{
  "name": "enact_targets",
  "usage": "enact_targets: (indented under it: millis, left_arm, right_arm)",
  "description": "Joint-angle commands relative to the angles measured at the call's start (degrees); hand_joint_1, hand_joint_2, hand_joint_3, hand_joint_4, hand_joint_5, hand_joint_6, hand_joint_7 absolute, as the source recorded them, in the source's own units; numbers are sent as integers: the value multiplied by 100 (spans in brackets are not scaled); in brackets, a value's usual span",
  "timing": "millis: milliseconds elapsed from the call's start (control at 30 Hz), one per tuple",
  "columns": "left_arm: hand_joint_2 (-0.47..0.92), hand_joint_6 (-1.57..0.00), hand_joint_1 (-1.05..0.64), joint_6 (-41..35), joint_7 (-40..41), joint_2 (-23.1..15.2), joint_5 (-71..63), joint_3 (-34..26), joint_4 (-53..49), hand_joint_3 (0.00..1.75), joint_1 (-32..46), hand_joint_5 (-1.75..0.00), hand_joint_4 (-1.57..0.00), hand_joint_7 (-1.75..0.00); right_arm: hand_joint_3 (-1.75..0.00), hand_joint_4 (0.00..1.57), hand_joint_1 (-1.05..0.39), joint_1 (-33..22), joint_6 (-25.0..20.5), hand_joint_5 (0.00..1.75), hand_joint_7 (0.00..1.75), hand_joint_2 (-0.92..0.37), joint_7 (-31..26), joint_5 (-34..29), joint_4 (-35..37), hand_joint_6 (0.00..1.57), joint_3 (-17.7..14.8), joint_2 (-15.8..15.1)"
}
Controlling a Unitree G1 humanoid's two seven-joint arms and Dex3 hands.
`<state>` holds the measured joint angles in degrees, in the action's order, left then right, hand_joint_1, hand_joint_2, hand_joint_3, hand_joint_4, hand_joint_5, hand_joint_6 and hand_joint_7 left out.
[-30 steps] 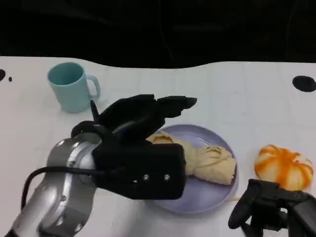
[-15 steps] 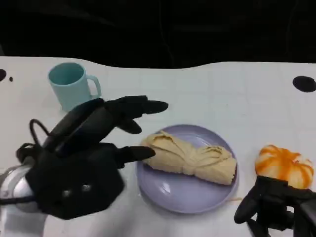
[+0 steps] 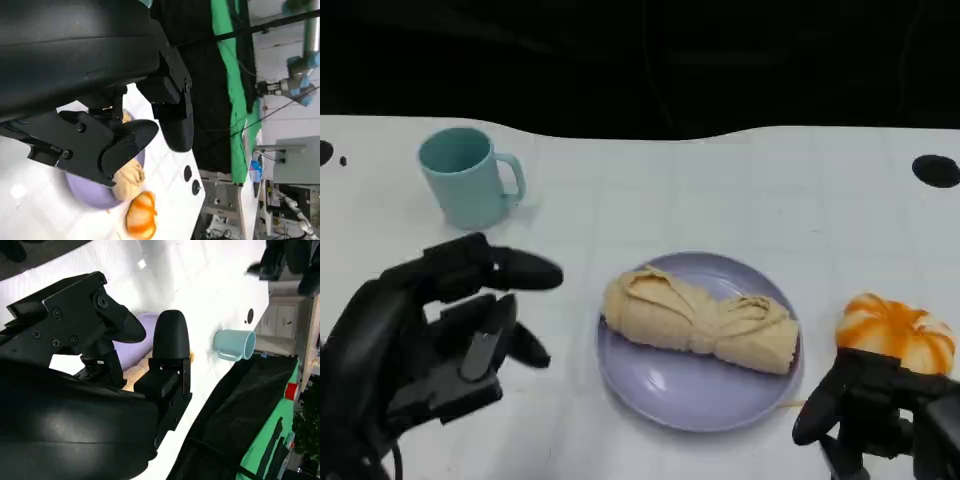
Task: Grasp the towel on the left side of the plate with the left hand and place it into the plate.
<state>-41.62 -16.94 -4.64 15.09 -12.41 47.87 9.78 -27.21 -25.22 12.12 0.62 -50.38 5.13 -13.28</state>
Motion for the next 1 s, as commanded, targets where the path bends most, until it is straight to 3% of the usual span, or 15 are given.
enact_targets:
  millis: [33, 200, 433, 700, 1000]
  left_arm:
    - [51, -75, -9, -836, 282, 82, 747, -411, 513, 131, 286, -172, -78, -136]
    - [62, -69, -7, -1236, 489, 62, 1239, -506, 739, 125, 663, -175, -78, -152]
    - [65, -59, -8, -1463, 716, 125, 1816, -722, 492, 119, 867, -175, -74, -167]
    - [66, -56, -12, -1182, 763, 16, 1792, -424, 87, 111, 913, -175, -70, -168]
    - [64, -59, -10, -1008, 910, -64, 1675, -78, -66, 112, 940, -175, -71, -166]
  right_arm:
    - [-109, 73, -5, 38, 81, 170, 141, -57, 16, -90, 19, 66, 57, -104]
    - [-101, 75, -7, 84, 19, 167, 137, -60, -4, -119, 27, 68, 87, -86]
    - [-102, 74, -5, 171, 40, 167, 138, -60, 4, -94, 115, 68, 3, -92]
    - [-105, 73, -5, 228, 267, 169, 139, -58, 76, -89, 305, 66, -56, -136]
    - [-109, 74, -2, 210, 546, 170, 139, -57, 148, 70, 530, 68, -257, -89]
